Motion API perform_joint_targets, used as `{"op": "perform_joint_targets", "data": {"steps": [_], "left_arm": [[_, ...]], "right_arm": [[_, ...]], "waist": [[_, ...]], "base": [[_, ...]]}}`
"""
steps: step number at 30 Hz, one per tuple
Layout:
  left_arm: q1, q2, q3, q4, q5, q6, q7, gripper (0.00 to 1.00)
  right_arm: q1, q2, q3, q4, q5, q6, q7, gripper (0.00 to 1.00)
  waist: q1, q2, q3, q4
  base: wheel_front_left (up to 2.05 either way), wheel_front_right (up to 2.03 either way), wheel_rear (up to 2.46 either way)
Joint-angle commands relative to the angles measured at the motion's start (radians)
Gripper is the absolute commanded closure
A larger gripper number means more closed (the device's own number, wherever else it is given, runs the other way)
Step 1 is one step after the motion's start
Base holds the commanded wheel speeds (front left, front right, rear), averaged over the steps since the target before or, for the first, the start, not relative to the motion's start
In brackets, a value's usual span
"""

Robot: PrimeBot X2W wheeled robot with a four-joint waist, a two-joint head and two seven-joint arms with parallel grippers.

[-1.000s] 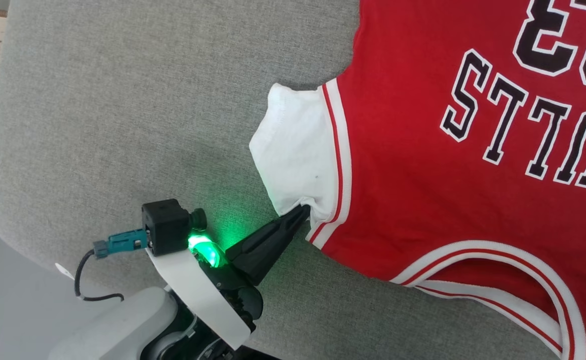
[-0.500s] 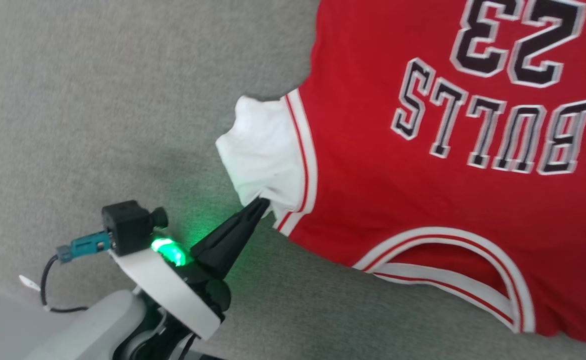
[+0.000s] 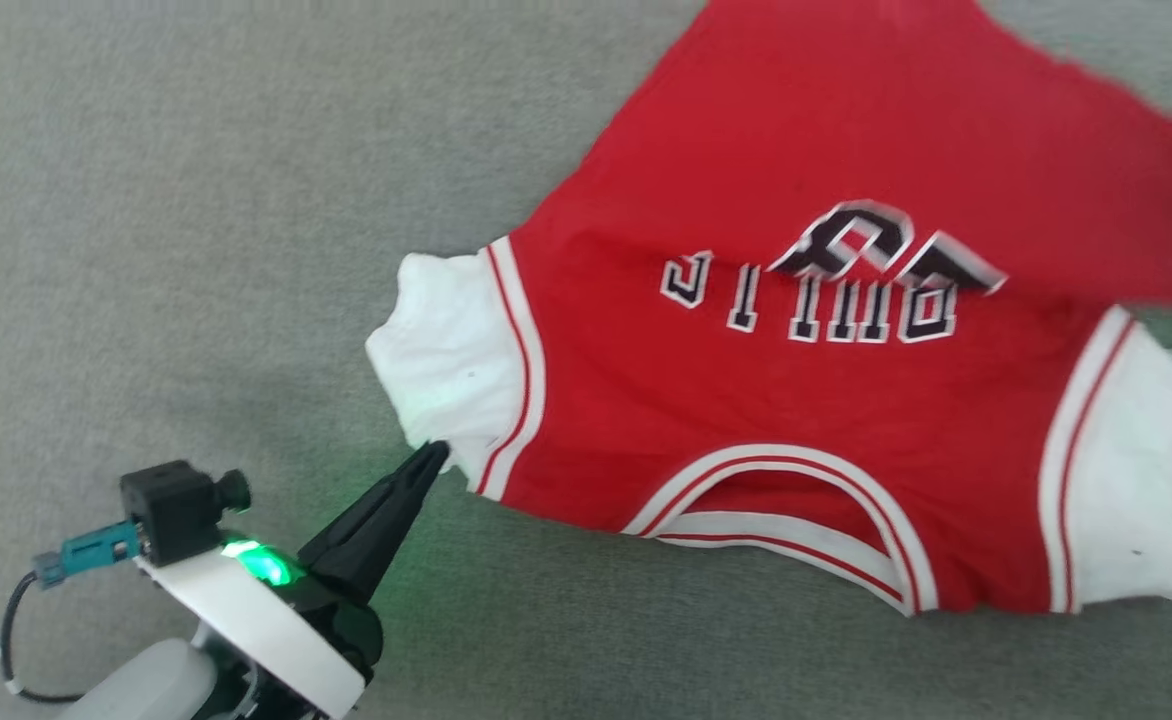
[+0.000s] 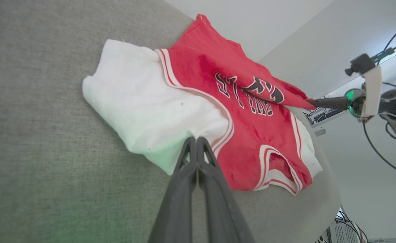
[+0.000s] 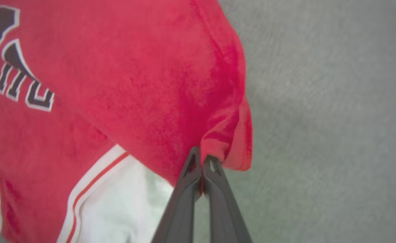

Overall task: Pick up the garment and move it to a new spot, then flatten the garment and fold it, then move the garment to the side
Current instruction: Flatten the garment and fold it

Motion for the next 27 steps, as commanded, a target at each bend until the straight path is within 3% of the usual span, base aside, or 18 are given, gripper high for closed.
{"op": "perform_joint_targets", "data": {"steps": [1,11,18,19,20,21,22,27], "left_arm": [[0.018,0.003,0.011,-0.003,-0.007,0.001,-0.002,1.0],[0.099,0.021,0.091,-0.014,-0.003,0.002,-0.002,1.0],[0.118,0.024,0.103,0.0,-0.004,0.002,0.0,1.0],[0.117,0.023,0.103,0.002,-0.006,0.002,0.0,1.0],[0.117,0.023,0.103,0.003,-0.007,0.001,0.0,1.0],[0.117,0.024,0.103,0.005,-0.008,0.001,0.0,1.0],[0.117,0.024,0.105,0.005,-0.01,0.001,0.0,1.0],[0.119,0.023,0.111,0.003,-0.012,0.001,-0.001,1.0]], "right_arm": [[0.066,0.009,-0.021,-0.032,0.014,0.0,-0.008,1.0],[0.625,0.111,-0.17,-0.337,-0.027,0.0,0.062,1.0],[0.753,0.224,-0.152,-0.475,-0.101,0.0,0.107,1.0],[0.744,0.24,-0.159,-0.48,-0.116,0.0,0.093,0.95],[0.735,0.248,-0.166,-0.488,-0.134,0.0,0.08,0.64],[0.729,0.251,-0.17,-0.498,-0.15,0.0,0.071,0.17],[0.729,0.252,-0.176,-0.507,-0.161,0.0,0.065,0.0],[0.752,0.262,-0.281,-0.591,-0.14,0.0,0.087,0.0]], "waist": [[0.0,0.0,-0.032,-0.034],[0.0,0.0,-0.061,-0.074],[0.0,0.0,-0.058,-0.086],[0.0,0.0,-0.057,-0.089],[0.0,0.0,-0.057,-0.091],[0.0,0.0,-0.056,-0.092],[0.0,0.0,-0.055,-0.094],[0.0,0.0,-0.05,-0.094]], "base": [[0.0,0.0,0.0],[0.0,0.0,0.0],[0.0,0.0,0.0],[0.0,0.0,0.0],[0.0,0.0,0.0],[0.0,0.0,0.0],[0.0,0.0,0.0],[0.0,0.0,0.0]]}}
